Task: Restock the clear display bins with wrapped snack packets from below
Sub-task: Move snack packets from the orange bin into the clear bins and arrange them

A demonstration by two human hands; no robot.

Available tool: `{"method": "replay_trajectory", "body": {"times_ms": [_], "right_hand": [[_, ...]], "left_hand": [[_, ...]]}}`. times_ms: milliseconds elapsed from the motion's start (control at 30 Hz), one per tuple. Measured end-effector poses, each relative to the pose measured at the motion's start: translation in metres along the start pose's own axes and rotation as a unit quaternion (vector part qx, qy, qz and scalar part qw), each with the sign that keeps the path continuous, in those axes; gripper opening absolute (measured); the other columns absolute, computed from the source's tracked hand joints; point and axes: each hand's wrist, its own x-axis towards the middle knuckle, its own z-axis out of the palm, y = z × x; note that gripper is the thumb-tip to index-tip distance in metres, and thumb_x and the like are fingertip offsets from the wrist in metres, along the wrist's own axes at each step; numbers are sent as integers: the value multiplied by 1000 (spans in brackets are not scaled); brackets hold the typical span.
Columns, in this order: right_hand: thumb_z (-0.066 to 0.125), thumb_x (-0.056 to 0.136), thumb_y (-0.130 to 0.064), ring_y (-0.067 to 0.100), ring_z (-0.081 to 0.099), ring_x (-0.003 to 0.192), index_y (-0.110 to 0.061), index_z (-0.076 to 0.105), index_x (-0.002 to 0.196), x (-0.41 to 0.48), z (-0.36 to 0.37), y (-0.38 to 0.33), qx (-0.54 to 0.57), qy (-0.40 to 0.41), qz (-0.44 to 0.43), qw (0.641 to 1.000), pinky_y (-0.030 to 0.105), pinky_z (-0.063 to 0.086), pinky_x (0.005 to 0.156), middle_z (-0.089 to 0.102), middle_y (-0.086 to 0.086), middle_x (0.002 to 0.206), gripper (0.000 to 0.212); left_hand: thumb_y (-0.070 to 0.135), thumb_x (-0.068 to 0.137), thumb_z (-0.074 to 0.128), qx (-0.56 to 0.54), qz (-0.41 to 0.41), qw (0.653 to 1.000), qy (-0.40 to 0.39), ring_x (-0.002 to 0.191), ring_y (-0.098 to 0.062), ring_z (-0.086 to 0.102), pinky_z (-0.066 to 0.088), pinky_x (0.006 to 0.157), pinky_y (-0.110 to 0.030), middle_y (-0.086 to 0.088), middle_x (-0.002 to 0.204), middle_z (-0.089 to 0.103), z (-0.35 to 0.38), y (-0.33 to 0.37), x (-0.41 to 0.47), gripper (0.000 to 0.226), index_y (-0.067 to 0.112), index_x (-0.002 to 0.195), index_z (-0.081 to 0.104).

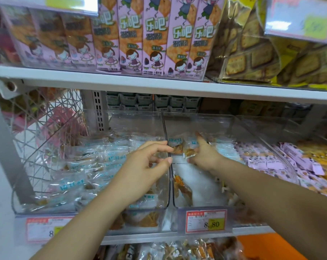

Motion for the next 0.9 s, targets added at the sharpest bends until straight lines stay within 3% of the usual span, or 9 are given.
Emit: {"method": "replay_trajectory", "body": {"times_ms": [100, 167, 333, 433, 533, 633, 700, 800, 900], "right_hand": [[66, 86, -6, 20, 58, 97, -23, 22, 149, -20, -8, -7, 98, -57, -24, 993, 34, 51, 83, 59, 16, 119, 79], [68, 85, -10, 17, 54, 115, -23, 33, 145, -34, -13, -11, 72, -159, -45, 984, 35, 50, 95, 53, 7, 126, 71], [71, 81, -8, 19, 35, 136, -30, 10, 151, -50, -9, -15, -80, -306, -40, 948, 31, 39, 106, 30, 4, 152, 95], [74, 79, -9, 14, 54, 110, -26, 20, 149, -48, -1, -15, -119, -268, -67, 954, 24, 44, 91, 53, -3, 120, 90], [73, 81, -11, 4, 53, 75, -16, 56, 124, -49, -9, -14, -140, -213, -108, 961, 19, 43, 71, 54, -11, 82, 47], [72, 82, -19, 1, 48, 64, -10, 66, 96, -58, -30, -11, -149, -123, -158, 968, 12, 37, 58, 53, -9, 73, 17], [71, 84, -23, 0, 45, 58, -6, 63, 83, -68, -46, -7, -122, -46, -177, 975, 12, 34, 53, 50, -8, 68, 18], [70, 84, -25, -1, 47, 51, -7, 63, 81, -84, -63, 0, -33, 26, -172, 984, 16, 37, 53, 52, -14, 55, 19], [70, 84, -23, 9, 55, 61, -5, 64, 85, -100, -70, 7, 86, 31, -154, 984, 22, 46, 59, 61, -2, 64, 19]], "left_hand": [[25, 91, 59, 9, 5, 1000, 0, 90, 9, 59, 45, 82, -7, 32, 122, 47, 0, 0, -1, 20, 38, 105, 62], [27, 91, 58, 16, 8, 1000, 1, 91, 12, 57, 42, 80, -2, 33, 122, 46, 1, 0, -1, 20, 41, 105, 61], [33, 90, 57, 25, 5, 1000, 3, 94, 12, 57, 42, 82, -6, 31, 127, 47, 1, 0, -2, 19, 47, 102, 59], [31, 90, 58, 26, 6, 1000, 7, 94, 12, 57, 41, 80, -4, 29, 128, 48, 2, 1, -2, 20, 46, 102, 59], [30, 91, 57, 33, 10, 999, 4, 93, 10, 58, 41, 78, -2, 28, 128, 48, 1, 1, -2, 20, 46, 102, 59], [30, 91, 57, 54, 15, 998, 7, 100, 9, 56, 42, 90, -11, 27, 128, 48, 1, 0, -2, 19, 44, 104, 60], [28, 92, 56, 125, 29, 991, 28, 113, 6, 49, 34, 101, -16, 25, 127, 47, 3, 3, -3, 21, 39, 109, 61], [27, 90, 59, 229, 92, 966, 82, 118, -1, 48, 28, 100, -13, 21, 127, 48, 8, 17, -10, 31, 29, 121, 62], [39, 86, 61, 232, 102, 963, 86, 116, -5, 52, 41, 100, -23, 16, 129, 52, 22, 39, -17, 54, 28, 137, 48]]}}
